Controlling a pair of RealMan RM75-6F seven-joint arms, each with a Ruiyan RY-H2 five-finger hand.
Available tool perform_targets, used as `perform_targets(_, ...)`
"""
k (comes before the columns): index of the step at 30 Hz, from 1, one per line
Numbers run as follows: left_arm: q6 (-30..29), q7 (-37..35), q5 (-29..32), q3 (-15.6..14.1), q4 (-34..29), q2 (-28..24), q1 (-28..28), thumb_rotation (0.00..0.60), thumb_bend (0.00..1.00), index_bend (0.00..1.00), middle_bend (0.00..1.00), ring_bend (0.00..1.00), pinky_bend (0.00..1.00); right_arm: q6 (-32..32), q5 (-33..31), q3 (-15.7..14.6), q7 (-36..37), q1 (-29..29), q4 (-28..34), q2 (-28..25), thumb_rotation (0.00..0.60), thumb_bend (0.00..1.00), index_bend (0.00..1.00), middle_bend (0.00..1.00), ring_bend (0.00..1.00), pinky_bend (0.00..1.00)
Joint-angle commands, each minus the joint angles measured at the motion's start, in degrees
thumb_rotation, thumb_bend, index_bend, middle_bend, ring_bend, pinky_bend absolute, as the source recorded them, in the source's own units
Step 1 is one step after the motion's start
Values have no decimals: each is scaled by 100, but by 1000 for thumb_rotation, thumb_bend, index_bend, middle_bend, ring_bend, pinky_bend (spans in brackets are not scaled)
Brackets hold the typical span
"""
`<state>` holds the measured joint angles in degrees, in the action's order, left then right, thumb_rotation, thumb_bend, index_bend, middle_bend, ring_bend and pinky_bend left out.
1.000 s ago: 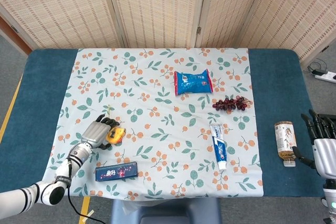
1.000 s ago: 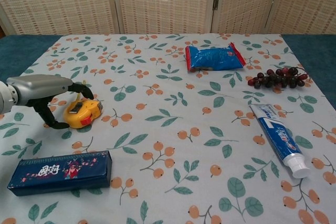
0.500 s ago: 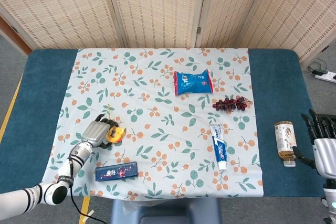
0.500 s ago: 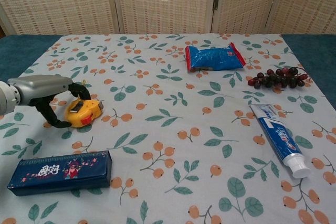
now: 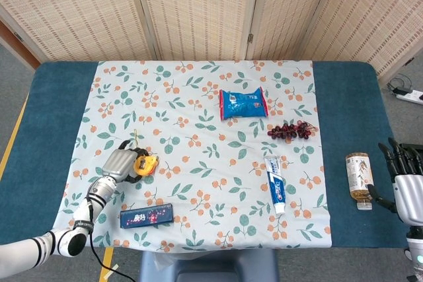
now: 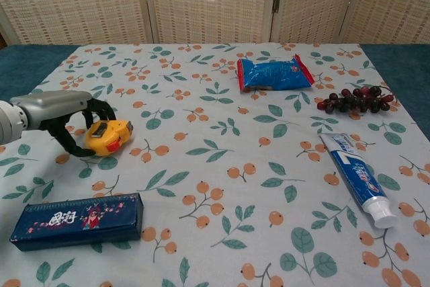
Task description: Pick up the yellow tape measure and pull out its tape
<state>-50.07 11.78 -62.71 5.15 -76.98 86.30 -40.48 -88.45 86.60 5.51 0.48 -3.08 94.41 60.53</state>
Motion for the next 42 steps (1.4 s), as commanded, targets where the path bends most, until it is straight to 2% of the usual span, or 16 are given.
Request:
perform_targets(1,-216,-327,-355,61,49,-2,81,600,375,566,514,431,135,5,150,-12,127,-56,83,-49,600,330,0,53,106,0)
perform_targets(8,-441,-482,-687,237,-378,-224,45,600,375,573,515,433,143,508,584,29,439,-536,714,-424,600,324,10,79,120,0)
perform_targets(12,-514,-458,-720,406,-771,-354,-26,600,375,574,515,433,126,1095,653,177,582,-1027,1176,-634,600,325,92,77,105,0)
perform_targets(15,-517,-379,-702,517,-1041,-422,-104,600,374,575,516,434,126,1584,593,344,645,-1454,1413,-674,600,325,187,23,40,0)
perform_targets(18,-535,-274,-637,636,-1263,-447,-183,600,375,578,519,437,129,2119,305,550,608,-1893,1607,-618,600,325,294,0,0,0)
perform_targets(22,-593,-65,-503,784,-1527,-432,-288,600,375,578,519,437,130,2899,-252,831,579,-2536,1706,-399,600,325,315,0,0,0)
perform_targets(26,-670,106,-406,893,-1745,-408,-372,600,375,578,519,437,130,3369,-796,1046,322,-3019,1653,-140,600,325,336,0,0,0)
perform_targets(34,-836,356,-381,967,-1904,-224,-510,600,375,580,519,437,130,3947,-1795,1259,-163,-3786,1419,425,600,325,364,0,0,0)
perform_targets(42,-934,488,-499,947,-1892,-78,-611,600,375,580,519,437,130,4249,-2418,1315,-330,-4260,1201,721,600,324,388,0,0,0)
